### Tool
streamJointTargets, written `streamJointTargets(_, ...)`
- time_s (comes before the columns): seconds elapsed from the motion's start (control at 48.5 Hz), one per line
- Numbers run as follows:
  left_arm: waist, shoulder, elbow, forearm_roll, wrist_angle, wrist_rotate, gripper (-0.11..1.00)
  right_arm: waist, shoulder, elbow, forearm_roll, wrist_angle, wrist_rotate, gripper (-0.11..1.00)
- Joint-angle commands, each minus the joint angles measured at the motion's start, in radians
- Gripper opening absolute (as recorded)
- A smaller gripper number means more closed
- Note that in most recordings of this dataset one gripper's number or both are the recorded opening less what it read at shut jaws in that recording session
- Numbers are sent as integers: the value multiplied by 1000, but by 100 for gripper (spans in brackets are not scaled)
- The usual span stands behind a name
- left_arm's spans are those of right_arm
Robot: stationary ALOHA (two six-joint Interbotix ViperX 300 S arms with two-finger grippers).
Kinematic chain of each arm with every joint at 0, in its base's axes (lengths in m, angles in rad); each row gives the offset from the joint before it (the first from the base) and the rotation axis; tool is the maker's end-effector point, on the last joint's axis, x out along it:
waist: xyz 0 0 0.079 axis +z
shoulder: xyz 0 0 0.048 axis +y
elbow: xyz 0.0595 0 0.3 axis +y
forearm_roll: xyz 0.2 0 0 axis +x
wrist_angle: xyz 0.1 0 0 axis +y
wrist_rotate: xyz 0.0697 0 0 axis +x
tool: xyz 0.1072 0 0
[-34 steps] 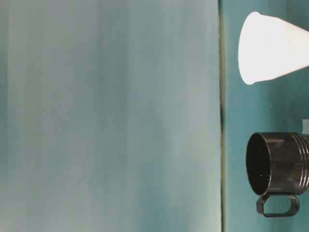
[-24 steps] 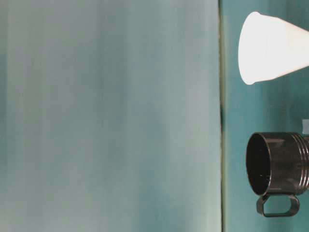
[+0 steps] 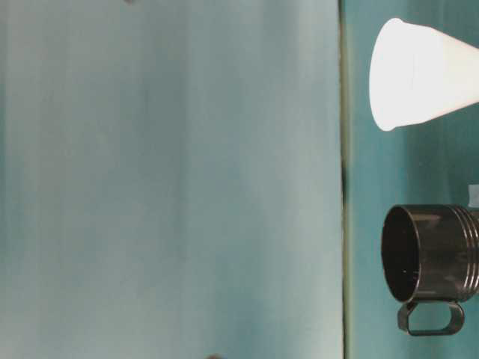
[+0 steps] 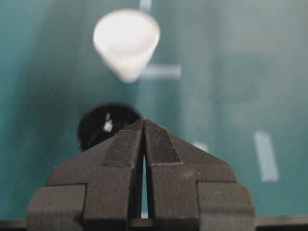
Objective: Holding the cup holder with the left arm, the right arm places the cup into the cup holder.
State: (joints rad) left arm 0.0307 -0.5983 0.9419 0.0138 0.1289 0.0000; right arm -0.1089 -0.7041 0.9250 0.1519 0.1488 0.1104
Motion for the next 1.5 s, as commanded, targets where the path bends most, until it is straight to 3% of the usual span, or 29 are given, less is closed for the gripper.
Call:
streamJointTargets(0.0, 14, 49, -55, 5, 67, 2, 3, -20, 172, -80, -2, 67, 5, 1)
streamJointTargets(0.227, 17, 167, -135, 5, 199, 3, 3, -34, 345, -192, -9, 201, 3, 1)
streamJointTargets(0.412, 17, 259, -179, 8, 256, 32, 3, -35, 457, -256, -49, 261, 3, 1)
streamJointTargets(0.618, 18, 321, -219, 8, 311, 80, 3, -35, 543, -321, -94, 393, 2, 1)
streamJointTargets(0.824, 26, 348, -242, 9, 328, 84, 3, -34, 589, -364, -120, 494, 2, 1)
streamJointTargets(1.051, 41, 344, -249, 9, 344, 92, 3, -35, 604, -380, -126, 525, -2, 1)
streamJointTargets(1.319, 43, 341, -253, 9, 377, 184, 3, -35, 603, -388, -126, 525, -3, 1)
streamJointTargets(1.484, 44, 339, -258, 9, 377, 199, 3, -40, 603, -402, -126, 523, 2, 5)
